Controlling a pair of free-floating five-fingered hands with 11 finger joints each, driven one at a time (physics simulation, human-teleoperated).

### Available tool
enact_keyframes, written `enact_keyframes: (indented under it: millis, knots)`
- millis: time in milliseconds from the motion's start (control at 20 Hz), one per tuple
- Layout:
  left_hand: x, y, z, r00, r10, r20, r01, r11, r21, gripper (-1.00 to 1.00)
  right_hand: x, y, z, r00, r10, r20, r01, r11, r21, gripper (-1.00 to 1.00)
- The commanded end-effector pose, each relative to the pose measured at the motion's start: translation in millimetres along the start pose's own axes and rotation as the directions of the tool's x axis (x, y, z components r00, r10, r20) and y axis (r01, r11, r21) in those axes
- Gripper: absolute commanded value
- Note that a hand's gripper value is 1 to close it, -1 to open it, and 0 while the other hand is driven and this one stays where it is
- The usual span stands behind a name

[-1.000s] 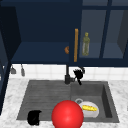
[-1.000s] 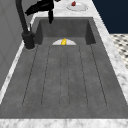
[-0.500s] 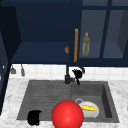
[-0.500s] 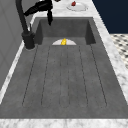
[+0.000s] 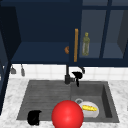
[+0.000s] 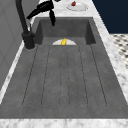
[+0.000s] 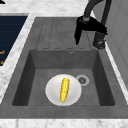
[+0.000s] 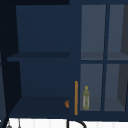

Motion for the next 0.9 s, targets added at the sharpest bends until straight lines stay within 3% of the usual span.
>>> enact_keyframes:
  millis: [0, 250, 500, 550, 600, 850]
  knots:
    - [0.0, 0.0, 0.0, 1.0000, 0.000, 0.000, 0.000, 1.0000, 0.000, 0.00, -2.3, -0.2, 0.6, 0.996, -0.084, -0.011, 0.085, 0.991, 0.106, -1.00]
    - [0.0, 0.0, 0.0, 1.0000, 0.000, 0.000, 0.000, 1.0000, 0.000, 0.00, -5.3, -2.4, -6.2, 0.993, -0.118, -0.006, 0.116, 0.970, 0.213, -1.00]
    - [0.0, 0.0, 0.0, 1.0000, 0.000, 0.000, 0.000, 1.0000, 0.000, 0.00, -8.3, -3.4, -18.1, 0.986, -0.167, -0.015, 0.163, 0.936, 0.312, -1.00]
    - [0.0, 0.0, 0.0, 1.0000, 0.000, 0.000, 0.000, 1.0000, 0.000, 0.00, -5.1, -3.3, -20.7, 0.984, -0.174, -0.024, 0.172, 0.926, 0.337, 1.00]
    - [0.0, 0.0, 0.0, 1.0000, 0.000, 0.000, 0.000, 1.0000, 0.000, 0.00, -4.8, -4.4, -23.1, 0.986, -0.168, -0.021, 0.165, 0.924, 0.345, 1.00]
    - [0.0, 0.0, 0.0, 1.0000, 0.000, 0.000, 0.000, 1.0000, 0.000, 0.00, -7.1, -7.2, -33.0, 0.978, -0.204, -0.036, 0.201, 0.891, 0.406, 1.00]
